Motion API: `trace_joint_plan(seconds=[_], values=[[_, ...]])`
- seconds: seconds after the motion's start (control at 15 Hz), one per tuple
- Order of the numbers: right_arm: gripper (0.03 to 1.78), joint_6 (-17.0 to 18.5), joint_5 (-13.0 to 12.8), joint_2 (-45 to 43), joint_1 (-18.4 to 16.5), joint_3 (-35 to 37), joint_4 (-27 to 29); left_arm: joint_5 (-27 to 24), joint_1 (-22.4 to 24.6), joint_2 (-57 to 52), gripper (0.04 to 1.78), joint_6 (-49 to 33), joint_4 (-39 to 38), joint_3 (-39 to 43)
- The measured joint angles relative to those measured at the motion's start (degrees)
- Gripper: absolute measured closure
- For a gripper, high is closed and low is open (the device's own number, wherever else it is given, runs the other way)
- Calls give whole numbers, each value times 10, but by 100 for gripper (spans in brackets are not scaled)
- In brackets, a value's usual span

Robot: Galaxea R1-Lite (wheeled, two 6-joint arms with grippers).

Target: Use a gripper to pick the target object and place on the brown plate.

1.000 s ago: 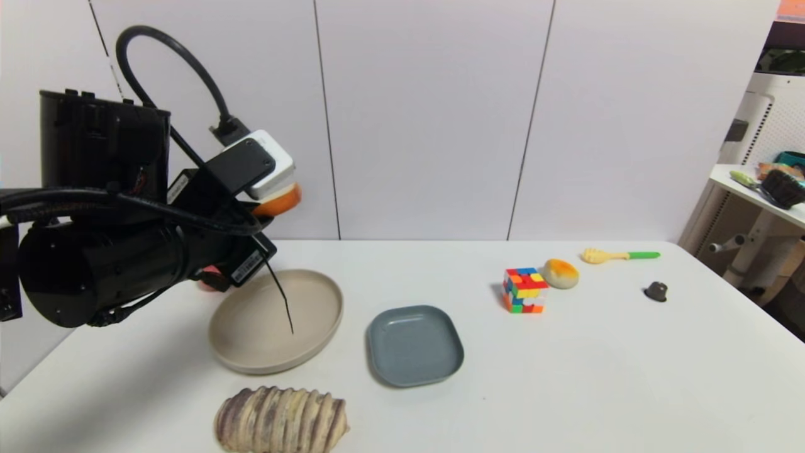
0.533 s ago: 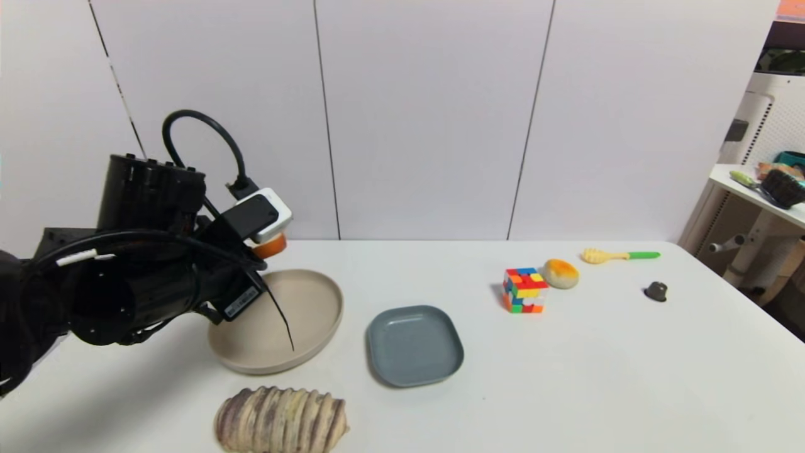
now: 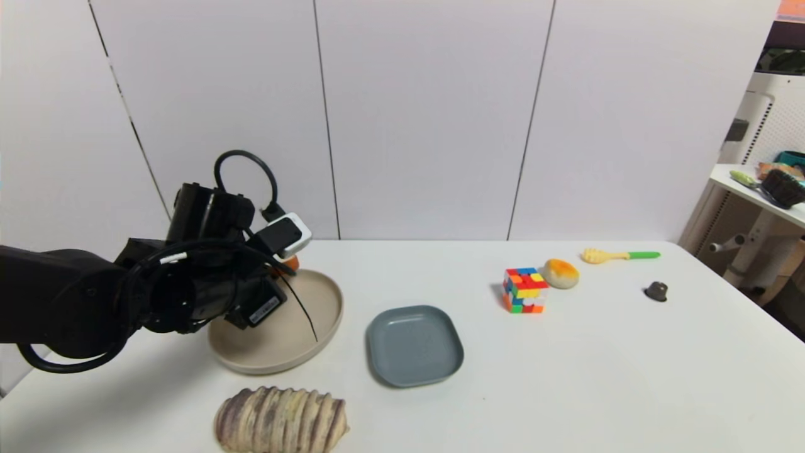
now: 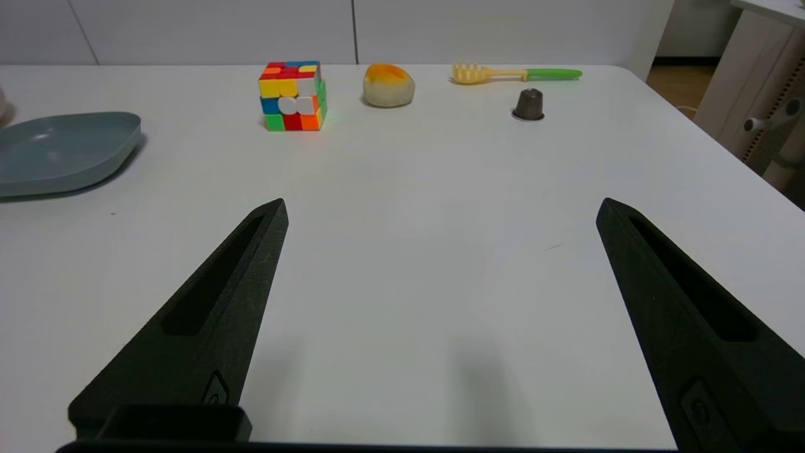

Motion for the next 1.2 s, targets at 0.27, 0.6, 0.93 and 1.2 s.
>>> trace_joint_plan(seconds=[0.27,0.6,0.93,1.2], values=[[12,0,0,0,0,0,0,0,4,17,119,0,0,-1],[12,0,0,0,0,0,0,-3,2,0,68,0,4,0],[12,0,0,0,0,0,0,-88,-1,-100,41,-23,6,87],[12,0,0,0,0,0,0,-194,13,-210,29,-139,-38,222]])
